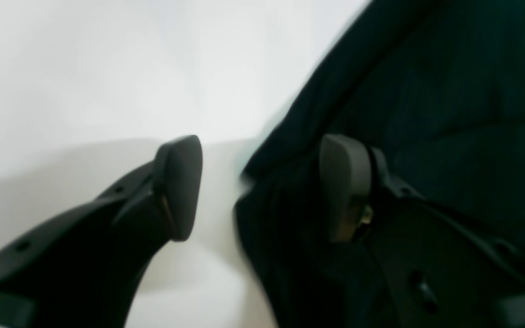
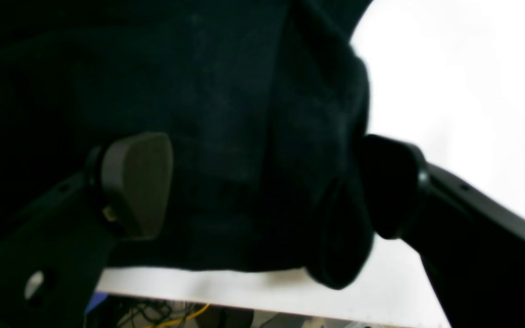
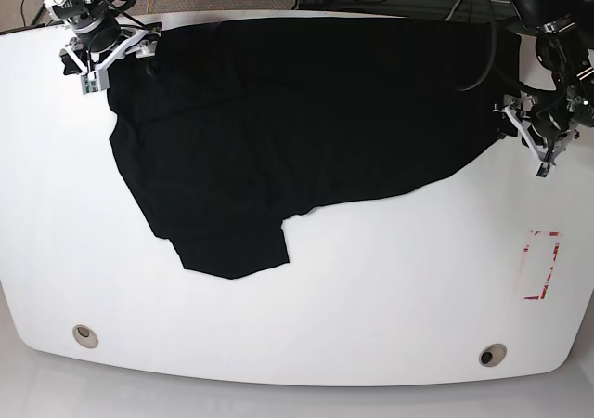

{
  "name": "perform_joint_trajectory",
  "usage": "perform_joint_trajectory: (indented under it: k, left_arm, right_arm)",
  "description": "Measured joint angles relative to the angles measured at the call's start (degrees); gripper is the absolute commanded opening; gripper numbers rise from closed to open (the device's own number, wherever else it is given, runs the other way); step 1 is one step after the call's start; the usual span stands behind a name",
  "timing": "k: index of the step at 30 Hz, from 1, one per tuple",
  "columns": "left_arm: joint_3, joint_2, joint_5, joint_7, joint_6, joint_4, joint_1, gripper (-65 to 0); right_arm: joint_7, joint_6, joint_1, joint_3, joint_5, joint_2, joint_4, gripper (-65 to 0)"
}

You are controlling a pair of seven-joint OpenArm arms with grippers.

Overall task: Layout the t-shirt on the table in an organized manner, then fold the t-shirt properly
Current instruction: 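Pinch the shirt's side edge with the left gripper and tug it outward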

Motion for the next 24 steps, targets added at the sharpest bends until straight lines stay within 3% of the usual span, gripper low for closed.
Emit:
perform_joint_trajectory:
  k: [15, 18, 22, 24]
  left_arm:
    - [-0.11, 0.0, -0.33, -0.52, 0.02, 0.02, 2.8, -27.9]
    - [-0.11, 0.02, -0.55, -0.7, 0.0, 0.04, 2.97, -36.9]
    - [-0.11, 0.63, -0.61, -0.68, -0.02, 0.11, 2.89, -56.0]
    - [-0.09, 1.16, -0.94, -0.74, -0.07, 0.22, 2.89, -60.1]
  right_arm:
    - [-0.07, 0.0, 0.0, -0.13, 0.0, -0.07, 0.0, -3.6]
    - [-0.07, 0.0, 0.04, -0.13, -0.02, -0.09, 0.0, -3.6]
    - [-0.07, 0.0, 0.04, -0.13, -0.02, -0.04, 0.0, -3.6]
    - [-0.07, 0.0, 0.04, -0.13, -0.02, -0.07, 0.0, -3.6]
